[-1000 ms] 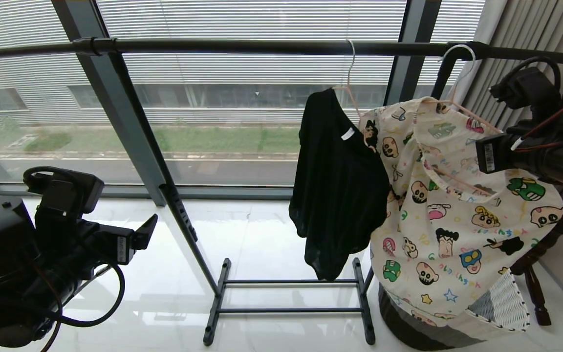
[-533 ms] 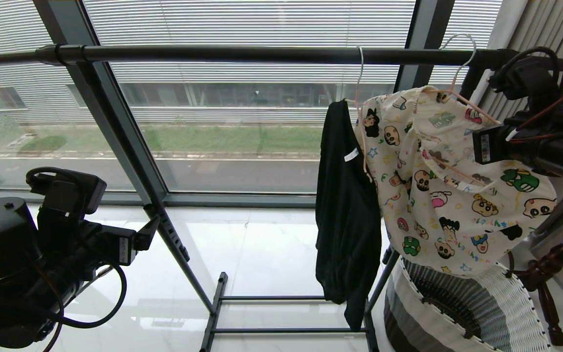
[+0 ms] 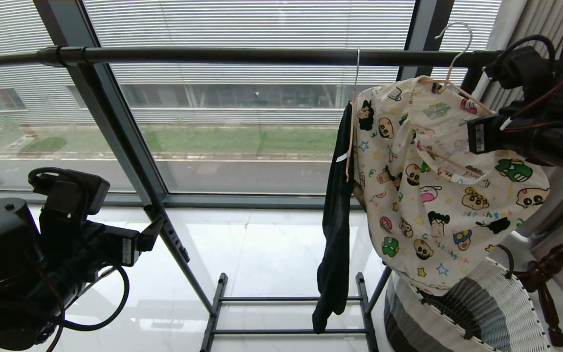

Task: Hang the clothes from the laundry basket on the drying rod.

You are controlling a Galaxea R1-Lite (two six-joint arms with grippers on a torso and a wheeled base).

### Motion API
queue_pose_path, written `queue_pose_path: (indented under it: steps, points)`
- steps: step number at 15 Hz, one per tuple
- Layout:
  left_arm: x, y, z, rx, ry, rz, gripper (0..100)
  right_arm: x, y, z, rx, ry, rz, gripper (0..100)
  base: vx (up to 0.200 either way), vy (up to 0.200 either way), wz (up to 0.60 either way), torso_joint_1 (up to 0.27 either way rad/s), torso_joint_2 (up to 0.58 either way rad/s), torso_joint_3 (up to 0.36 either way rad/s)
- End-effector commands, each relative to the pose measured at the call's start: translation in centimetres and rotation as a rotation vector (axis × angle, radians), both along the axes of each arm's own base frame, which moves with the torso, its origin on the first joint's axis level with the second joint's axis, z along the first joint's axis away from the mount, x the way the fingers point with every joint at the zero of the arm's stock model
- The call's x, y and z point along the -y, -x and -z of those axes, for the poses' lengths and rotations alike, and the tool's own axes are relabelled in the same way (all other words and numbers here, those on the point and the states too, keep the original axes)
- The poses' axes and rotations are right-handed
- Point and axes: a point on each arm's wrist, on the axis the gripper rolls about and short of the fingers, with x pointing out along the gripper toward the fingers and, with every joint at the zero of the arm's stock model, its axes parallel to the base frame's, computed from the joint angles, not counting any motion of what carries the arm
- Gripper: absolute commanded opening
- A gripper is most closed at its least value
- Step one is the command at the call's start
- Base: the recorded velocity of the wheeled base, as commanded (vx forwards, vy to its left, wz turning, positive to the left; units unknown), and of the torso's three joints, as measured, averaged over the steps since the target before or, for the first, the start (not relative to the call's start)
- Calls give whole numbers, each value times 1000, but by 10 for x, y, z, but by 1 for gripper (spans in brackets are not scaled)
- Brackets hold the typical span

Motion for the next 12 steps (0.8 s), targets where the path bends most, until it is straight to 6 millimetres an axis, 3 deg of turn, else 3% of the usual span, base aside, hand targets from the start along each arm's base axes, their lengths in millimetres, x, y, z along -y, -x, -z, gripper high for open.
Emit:
queue_pose_path:
  steps: [1,6,12]
  points:
    - [0,1,-1,7,1,-1,100,-3,-12,5,-14,6,8,0,0,0,0,0,0,0]
    - [0,2,-2,12,2,-1,100,-5,-30,18,-51,24,33,0,0,0,0,0,0,0]
    - [2,3,-2,12,4,10,100,-6,-32,20,-53,26,39,0,0,0,0,0,0,0]
